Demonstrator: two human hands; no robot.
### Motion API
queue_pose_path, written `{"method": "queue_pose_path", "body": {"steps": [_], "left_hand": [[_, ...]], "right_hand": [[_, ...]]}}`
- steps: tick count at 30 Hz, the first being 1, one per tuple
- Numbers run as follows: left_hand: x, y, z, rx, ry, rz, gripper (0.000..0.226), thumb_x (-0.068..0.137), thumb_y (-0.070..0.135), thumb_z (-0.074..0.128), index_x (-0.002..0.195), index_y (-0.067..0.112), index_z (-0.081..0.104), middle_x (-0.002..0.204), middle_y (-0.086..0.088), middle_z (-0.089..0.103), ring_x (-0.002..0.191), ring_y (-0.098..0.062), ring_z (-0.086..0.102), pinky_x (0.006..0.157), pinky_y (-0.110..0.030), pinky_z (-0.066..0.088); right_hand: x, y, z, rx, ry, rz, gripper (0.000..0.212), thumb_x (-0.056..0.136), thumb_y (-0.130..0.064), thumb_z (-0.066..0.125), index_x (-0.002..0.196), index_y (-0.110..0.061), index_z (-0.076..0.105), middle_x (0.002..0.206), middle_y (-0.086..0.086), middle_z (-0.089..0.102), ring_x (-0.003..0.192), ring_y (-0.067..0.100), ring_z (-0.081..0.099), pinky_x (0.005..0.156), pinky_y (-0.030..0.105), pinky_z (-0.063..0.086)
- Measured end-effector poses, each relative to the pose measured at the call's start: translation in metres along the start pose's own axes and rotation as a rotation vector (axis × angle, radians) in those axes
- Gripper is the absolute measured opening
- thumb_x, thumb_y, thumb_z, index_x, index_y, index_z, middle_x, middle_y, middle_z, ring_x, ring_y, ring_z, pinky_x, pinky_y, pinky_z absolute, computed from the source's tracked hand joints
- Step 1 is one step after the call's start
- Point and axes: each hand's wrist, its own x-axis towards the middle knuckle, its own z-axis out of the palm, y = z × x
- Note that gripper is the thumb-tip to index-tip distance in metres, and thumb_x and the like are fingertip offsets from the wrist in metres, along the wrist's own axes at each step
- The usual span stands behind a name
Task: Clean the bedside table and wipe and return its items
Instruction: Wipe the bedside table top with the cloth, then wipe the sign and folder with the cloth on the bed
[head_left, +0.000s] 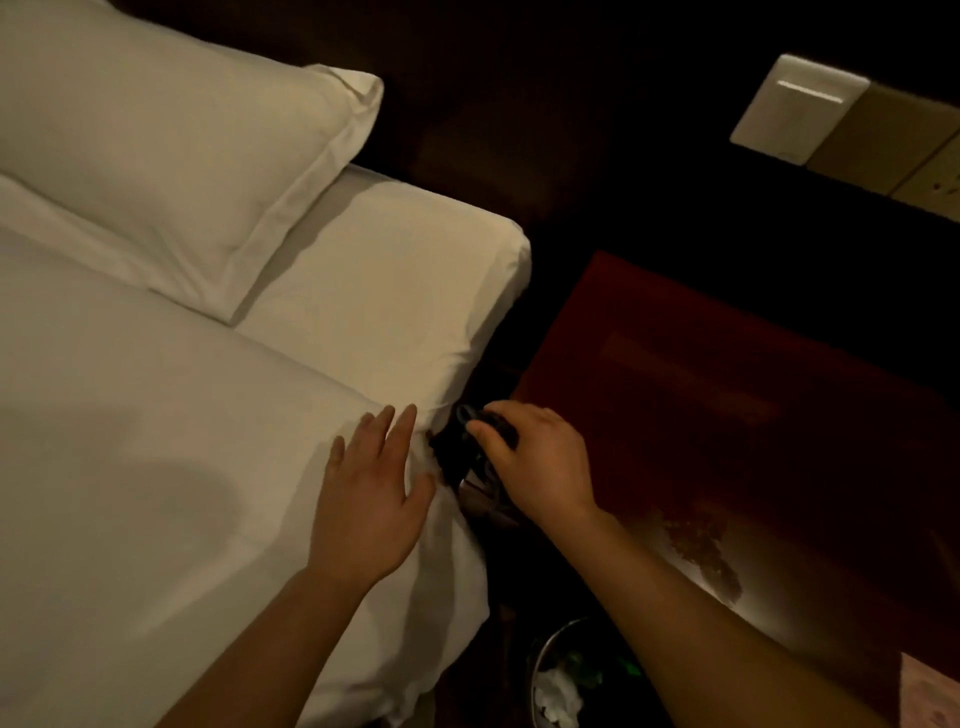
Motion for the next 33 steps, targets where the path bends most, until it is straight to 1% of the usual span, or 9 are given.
{"method": "queue_pose_path", "body": {"steps": [3,6,8,10,12,15,23,28,33], "left_hand": [[-0.010,-0.013,-0.019,0.037,-0.016,-0.068,0.068,0.097,0.047,0.044,0.158,0.030,0.019,0.165,-0.003,0.020,0.154,-0.023,0.013,0.123,-0.047,0.011],[-0.023,-0.026,-0.039,-0.112,-0.034,-0.166,0.066,0.097,0.046,0.047,0.156,0.032,0.022,0.163,-0.002,0.025,0.151,-0.021,0.020,0.121,-0.042,0.023],[-0.035,-0.038,-0.053,-0.137,-0.012,-0.205,0.065,0.097,0.046,0.047,0.156,0.033,0.024,0.162,-0.001,0.028,0.149,-0.019,0.025,0.120,-0.041,0.028],[-0.049,-0.054,-0.066,-0.117,0.012,-0.235,0.064,0.097,0.046,0.047,0.156,0.032,0.024,0.162,-0.001,0.028,0.149,-0.019,0.025,0.119,-0.041,0.027],[-0.062,-0.072,-0.080,-0.074,0.027,-0.271,0.064,0.098,0.046,0.046,0.156,0.032,0.023,0.162,-0.002,0.027,0.150,-0.020,0.023,0.120,-0.041,0.024],[-0.082,-0.103,-0.096,-0.071,0.050,-0.344,0.064,0.098,0.048,0.045,0.156,0.032,0.023,0.163,-0.002,0.026,0.150,-0.021,0.022,0.119,-0.043,0.022],[-0.156,-0.195,-0.140,-0.032,0.092,-0.476,0.072,0.090,0.056,0.036,0.156,0.027,0.026,0.162,-0.007,0.029,0.151,-0.025,0.023,0.121,-0.050,0.024],[-0.195,-0.242,-0.162,-0.048,0.133,-0.553,0.073,0.089,0.057,0.035,0.155,0.030,0.026,0.161,-0.007,0.030,0.151,-0.026,0.022,0.121,-0.050,0.022],[-0.228,-0.285,-0.178,-0.076,0.144,-0.615,0.075,0.088,0.059,0.030,0.156,0.029,0.022,0.163,-0.007,0.026,0.152,-0.026,0.019,0.122,-0.048,0.019]], "right_hand": [[0.005,-0.018,-0.007,0.122,0.038,0.008,0.025,0.089,-0.050,0.061,0.101,-0.030,0.071,0.094,-0.008,0.074,0.086,0.013,0.067,0.072,0.032,0.054],[0.008,-0.038,-0.010,0.414,-0.002,0.156,0.018,0.086,-0.047,0.067,0.093,-0.032,0.073,0.086,-0.016,0.074,0.079,0.000,0.067,0.072,0.031,0.057],[0.008,-0.053,-0.005,0.496,-0.057,0.151,0.014,0.086,-0.045,0.068,0.092,-0.034,0.074,0.083,-0.020,0.072,0.077,-0.005,0.066,0.070,0.027,0.057],[0.007,-0.073,0.001,0.536,-0.098,0.097,0.012,0.087,-0.042,0.069,0.092,-0.033,0.074,0.083,-0.018,0.072,0.075,-0.004,0.068,0.065,0.023,0.055],[0.003,-0.096,0.011,0.591,-0.148,0.075,0.010,0.088,-0.039,0.069,0.092,-0.031,0.073,0.080,-0.012,0.073,0.069,0.003,0.070,0.061,0.030,0.058],[-0.004,-0.134,0.031,0.584,-0.229,0.022,0.011,0.088,-0.041,0.067,0.093,-0.032,0.071,0.078,-0.010,0.071,0.070,0.015,0.070,0.067,0.044,0.059],[-0.041,-0.230,0.094,0.554,-0.354,-0.081,0.013,0.090,-0.040,0.066,0.099,-0.033,0.073,0.085,-0.018,0.071,0.078,0.001,0.068,0.074,0.034,0.057],[-0.060,-0.294,0.123,0.585,-0.458,-0.122,0.013,0.090,-0.038,0.067,0.099,-0.032,0.073,0.078,-0.009,0.072,0.072,0.015,0.071,0.072,0.045,0.059],[-0.076,-0.352,0.148,0.568,-0.527,-0.188,0.013,0.090,-0.040,0.066,0.099,-0.032,0.072,0.078,-0.007,0.072,0.071,0.019,0.071,0.071,0.047,0.059]]}}
